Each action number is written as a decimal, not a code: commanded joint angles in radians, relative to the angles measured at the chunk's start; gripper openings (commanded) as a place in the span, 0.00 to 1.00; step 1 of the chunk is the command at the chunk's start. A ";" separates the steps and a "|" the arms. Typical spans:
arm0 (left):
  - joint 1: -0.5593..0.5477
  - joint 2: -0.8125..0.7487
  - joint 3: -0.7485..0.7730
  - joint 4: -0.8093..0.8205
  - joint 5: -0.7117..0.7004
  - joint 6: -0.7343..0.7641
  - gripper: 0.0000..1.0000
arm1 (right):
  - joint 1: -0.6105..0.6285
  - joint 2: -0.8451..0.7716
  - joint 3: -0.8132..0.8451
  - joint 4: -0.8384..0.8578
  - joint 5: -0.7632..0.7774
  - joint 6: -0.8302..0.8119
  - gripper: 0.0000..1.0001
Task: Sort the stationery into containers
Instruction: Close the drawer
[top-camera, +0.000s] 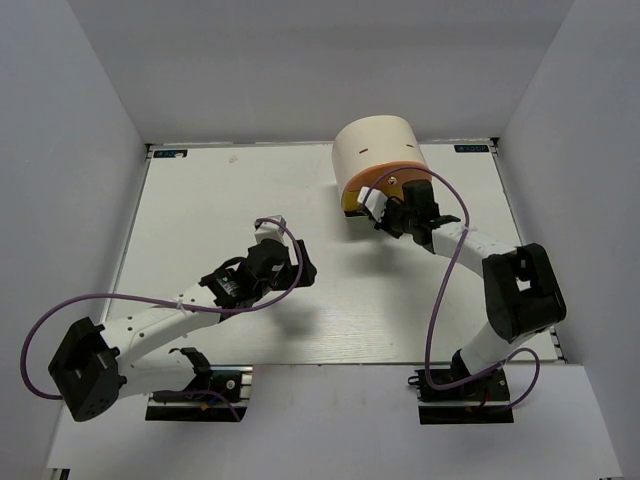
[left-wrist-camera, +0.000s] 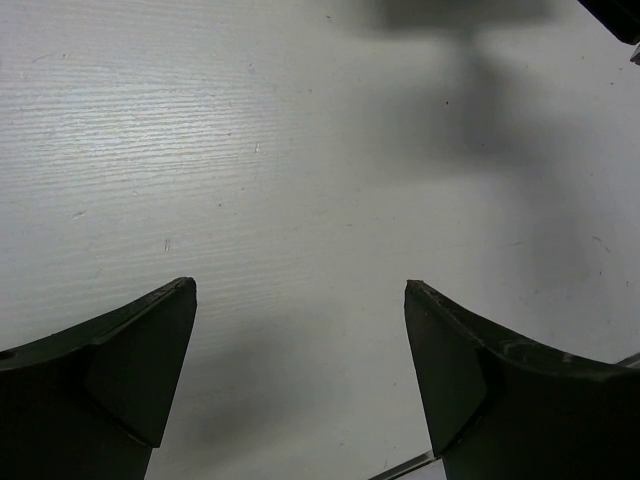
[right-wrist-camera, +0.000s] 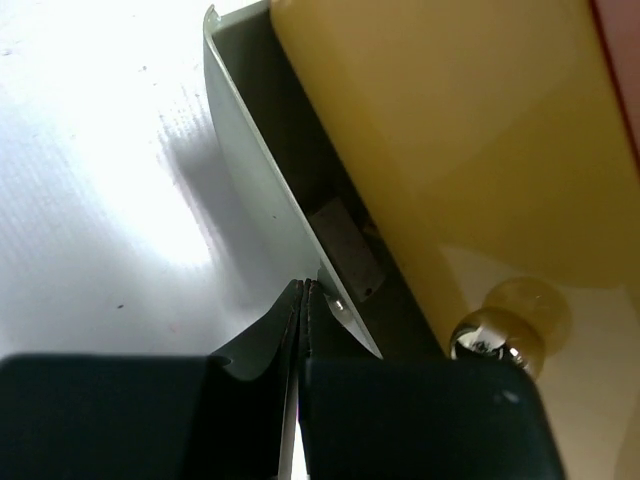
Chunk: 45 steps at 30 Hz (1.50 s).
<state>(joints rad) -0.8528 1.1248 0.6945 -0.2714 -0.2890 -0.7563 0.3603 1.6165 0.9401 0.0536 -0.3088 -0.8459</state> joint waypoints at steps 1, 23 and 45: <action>0.003 0.006 0.019 -0.006 -0.021 -0.003 0.95 | 0.005 0.016 0.023 0.121 0.033 -0.002 0.00; 0.003 0.044 0.046 -0.015 -0.030 0.015 0.99 | 0.023 0.051 -0.040 0.305 0.103 -0.029 0.00; 0.003 -0.037 -0.004 0.124 -0.010 0.075 1.00 | 0.012 -0.290 0.018 -0.150 0.122 0.729 0.90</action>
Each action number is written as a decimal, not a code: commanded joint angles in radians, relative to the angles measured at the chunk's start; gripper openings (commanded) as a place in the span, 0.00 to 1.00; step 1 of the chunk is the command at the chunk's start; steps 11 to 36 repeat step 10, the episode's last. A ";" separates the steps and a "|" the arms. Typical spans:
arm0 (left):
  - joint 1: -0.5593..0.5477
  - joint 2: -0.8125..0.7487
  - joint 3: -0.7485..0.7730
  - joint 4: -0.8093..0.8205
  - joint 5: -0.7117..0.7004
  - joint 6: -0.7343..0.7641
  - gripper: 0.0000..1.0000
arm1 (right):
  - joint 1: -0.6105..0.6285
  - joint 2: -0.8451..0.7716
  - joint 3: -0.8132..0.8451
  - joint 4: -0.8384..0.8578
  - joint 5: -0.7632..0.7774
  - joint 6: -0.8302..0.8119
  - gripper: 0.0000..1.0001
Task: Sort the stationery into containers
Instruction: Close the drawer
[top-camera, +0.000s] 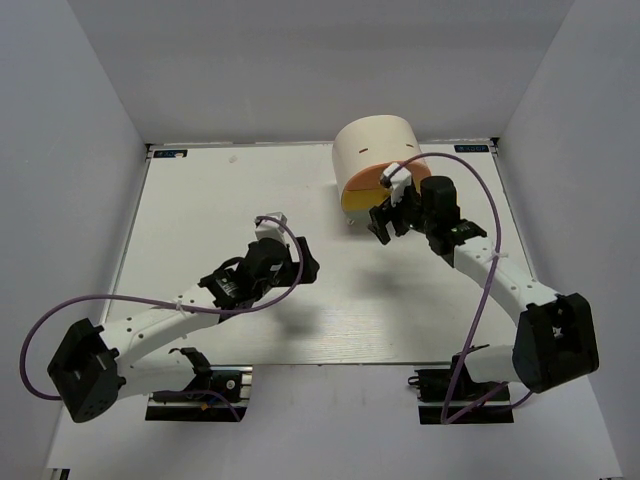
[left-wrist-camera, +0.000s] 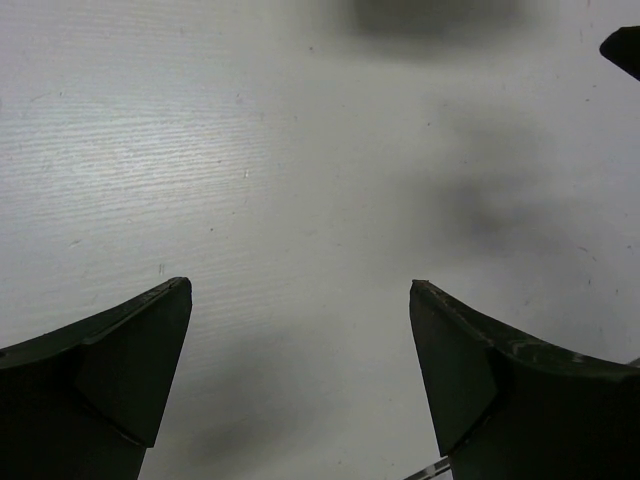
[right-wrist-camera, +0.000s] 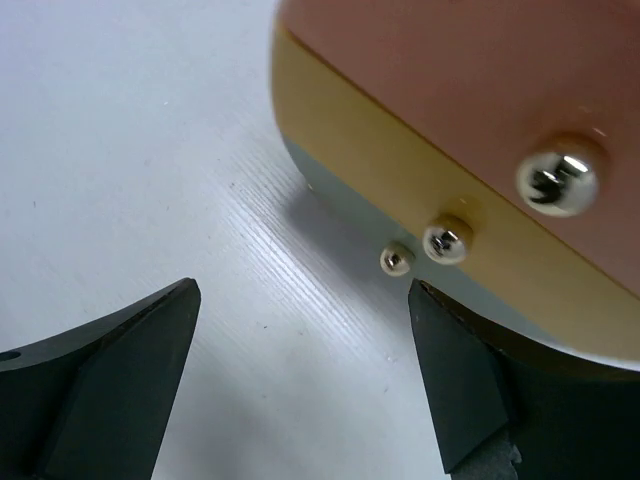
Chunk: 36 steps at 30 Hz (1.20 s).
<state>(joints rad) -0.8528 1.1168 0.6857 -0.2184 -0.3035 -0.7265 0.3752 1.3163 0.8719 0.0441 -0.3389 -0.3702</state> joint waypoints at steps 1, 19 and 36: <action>0.003 -0.020 0.005 0.080 0.004 0.058 1.00 | -0.004 0.012 0.113 -0.156 0.176 0.267 0.90; 0.003 0.028 0.046 0.157 0.037 0.177 1.00 | -0.013 -0.146 0.041 -0.135 0.279 0.297 0.90; 0.003 0.028 0.046 0.157 0.037 0.177 1.00 | -0.013 -0.146 0.041 -0.135 0.279 0.297 0.90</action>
